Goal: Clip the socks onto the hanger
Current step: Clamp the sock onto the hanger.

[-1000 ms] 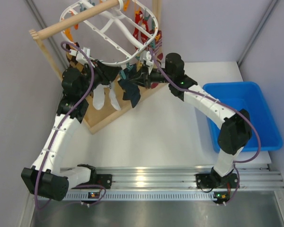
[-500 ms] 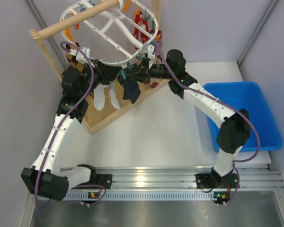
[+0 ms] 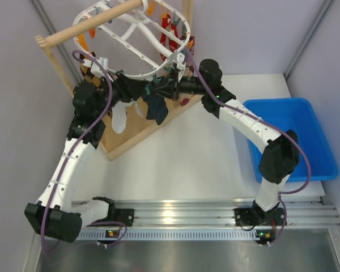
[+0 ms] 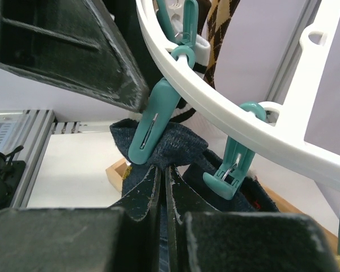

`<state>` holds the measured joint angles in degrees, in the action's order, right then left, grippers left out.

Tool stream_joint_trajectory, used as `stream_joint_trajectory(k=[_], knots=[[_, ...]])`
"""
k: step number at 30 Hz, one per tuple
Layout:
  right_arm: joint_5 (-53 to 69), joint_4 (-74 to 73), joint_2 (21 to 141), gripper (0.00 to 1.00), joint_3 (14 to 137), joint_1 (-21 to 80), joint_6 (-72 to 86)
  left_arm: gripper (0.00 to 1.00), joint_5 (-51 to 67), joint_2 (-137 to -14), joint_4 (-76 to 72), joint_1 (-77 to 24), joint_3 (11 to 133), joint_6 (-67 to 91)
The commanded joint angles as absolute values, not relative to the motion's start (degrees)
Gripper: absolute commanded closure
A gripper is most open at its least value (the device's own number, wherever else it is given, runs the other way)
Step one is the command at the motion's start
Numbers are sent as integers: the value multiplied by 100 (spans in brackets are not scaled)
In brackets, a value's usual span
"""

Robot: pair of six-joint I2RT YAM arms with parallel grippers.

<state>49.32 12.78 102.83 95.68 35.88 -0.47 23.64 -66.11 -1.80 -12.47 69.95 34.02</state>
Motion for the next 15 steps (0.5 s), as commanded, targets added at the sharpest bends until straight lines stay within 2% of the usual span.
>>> stream_joint_trajectory(k=[1, 6, 7, 9, 12, 13, 14, 15], knots=[[4948, 1503, 10230, 100, 9730, 3604, -263, 38, 2461, -6224, -431, -1248, 6996, 3165], [4808, 1459, 10196, 100, 9677, 3507, -290, 19, 2479, -5854, -229, -1248, 6856, 2779], [4782, 1442, 10178, 100, 9651, 3489, -290, 11, 2487, -5732, -185, -1248, 6838, 2708], [4702, 1415, 10134, 100, 9607, 3428, -290, 5, 2487, -5608, -27, -1248, 6768, 2558], [4606, 1354, 9994, 100, 9475, 3323, -281, 2, 2373, -5388, 463, -1248, 6715, 2129], [4597, 1319, 9950, 97, 9440, 3305, -281, 2, 2269, -5309, 579, -1248, 6697, 2040], [4553, 1223, 9914, 85, 9387, 3287, -281, 2, 2241, -5274, 676, -1239, 6689, 1961], [4535, 1169, 9810, 78, 9361, 3270, -290, 2, 2224, -5221, 799, -1239, 6688, 1864]])
